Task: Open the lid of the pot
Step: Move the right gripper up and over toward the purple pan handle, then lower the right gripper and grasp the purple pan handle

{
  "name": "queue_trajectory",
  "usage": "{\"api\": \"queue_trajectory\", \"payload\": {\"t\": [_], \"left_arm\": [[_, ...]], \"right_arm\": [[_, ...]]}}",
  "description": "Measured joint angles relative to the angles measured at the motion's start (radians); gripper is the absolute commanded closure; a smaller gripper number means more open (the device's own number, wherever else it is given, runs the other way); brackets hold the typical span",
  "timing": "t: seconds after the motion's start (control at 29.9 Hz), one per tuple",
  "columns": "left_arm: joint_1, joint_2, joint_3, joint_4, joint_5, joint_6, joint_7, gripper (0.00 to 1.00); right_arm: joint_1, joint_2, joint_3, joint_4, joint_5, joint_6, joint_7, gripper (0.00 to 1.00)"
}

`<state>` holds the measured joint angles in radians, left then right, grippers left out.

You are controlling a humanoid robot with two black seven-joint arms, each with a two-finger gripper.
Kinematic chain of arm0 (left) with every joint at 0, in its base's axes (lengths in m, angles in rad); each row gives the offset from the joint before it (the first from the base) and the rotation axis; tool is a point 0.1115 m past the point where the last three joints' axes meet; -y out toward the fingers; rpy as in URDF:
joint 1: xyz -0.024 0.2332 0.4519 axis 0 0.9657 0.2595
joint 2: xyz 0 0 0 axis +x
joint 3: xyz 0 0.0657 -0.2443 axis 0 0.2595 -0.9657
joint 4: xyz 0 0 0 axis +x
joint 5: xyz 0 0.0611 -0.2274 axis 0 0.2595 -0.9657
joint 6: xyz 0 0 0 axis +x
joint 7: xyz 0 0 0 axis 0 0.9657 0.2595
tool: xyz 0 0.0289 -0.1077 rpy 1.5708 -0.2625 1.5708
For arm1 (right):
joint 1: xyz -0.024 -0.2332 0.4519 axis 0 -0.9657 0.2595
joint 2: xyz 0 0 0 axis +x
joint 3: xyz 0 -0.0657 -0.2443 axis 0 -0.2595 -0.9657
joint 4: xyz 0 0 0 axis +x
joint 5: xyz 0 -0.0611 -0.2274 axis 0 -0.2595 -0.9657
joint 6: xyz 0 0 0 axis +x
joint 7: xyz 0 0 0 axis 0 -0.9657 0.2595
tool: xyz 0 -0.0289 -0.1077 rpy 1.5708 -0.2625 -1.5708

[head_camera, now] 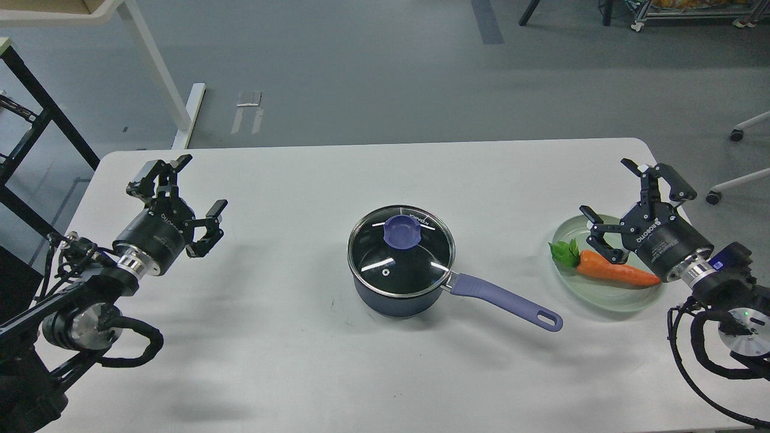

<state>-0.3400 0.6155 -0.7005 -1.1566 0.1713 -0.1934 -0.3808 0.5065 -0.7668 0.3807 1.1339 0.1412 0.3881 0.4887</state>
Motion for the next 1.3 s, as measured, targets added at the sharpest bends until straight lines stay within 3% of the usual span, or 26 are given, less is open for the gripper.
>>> {"api": "queue_trajectory", "payload": {"t": [0.33,0.57,0.87,1.1,1.3], "left_arm": [[-0.008,0.012,-0.001,0.004,-0.001,-0.007,0.003,0.01],[-0.071,0.050,0.005,0.058,0.002,-0.020,-0.003,0.01],[-0.131,0.071,0.007,0.061,0.004,-0.063,-0.009,0.01],[-0.153,0.073,0.013,0.050,0.022,-0.064,-0.009,0.01],[-0.157,0.073,0.017,0.036,0.024,-0.064,-0.009,0.01]], "right_arm": [[0.005,-0.013,0.002,0.007,-0.003,0.005,0.000,0.00],[0.108,-0.141,-0.001,0.122,-0.137,0.004,0.000,0.00],[0.346,-0.336,-0.047,0.362,-0.754,-0.054,0.000,0.00],[0.508,-0.392,-0.259,0.526,-1.369,-0.182,0.000,0.00],[0.536,-0.385,-0.365,0.565,-1.811,-0.243,0.000,0.00]]}}
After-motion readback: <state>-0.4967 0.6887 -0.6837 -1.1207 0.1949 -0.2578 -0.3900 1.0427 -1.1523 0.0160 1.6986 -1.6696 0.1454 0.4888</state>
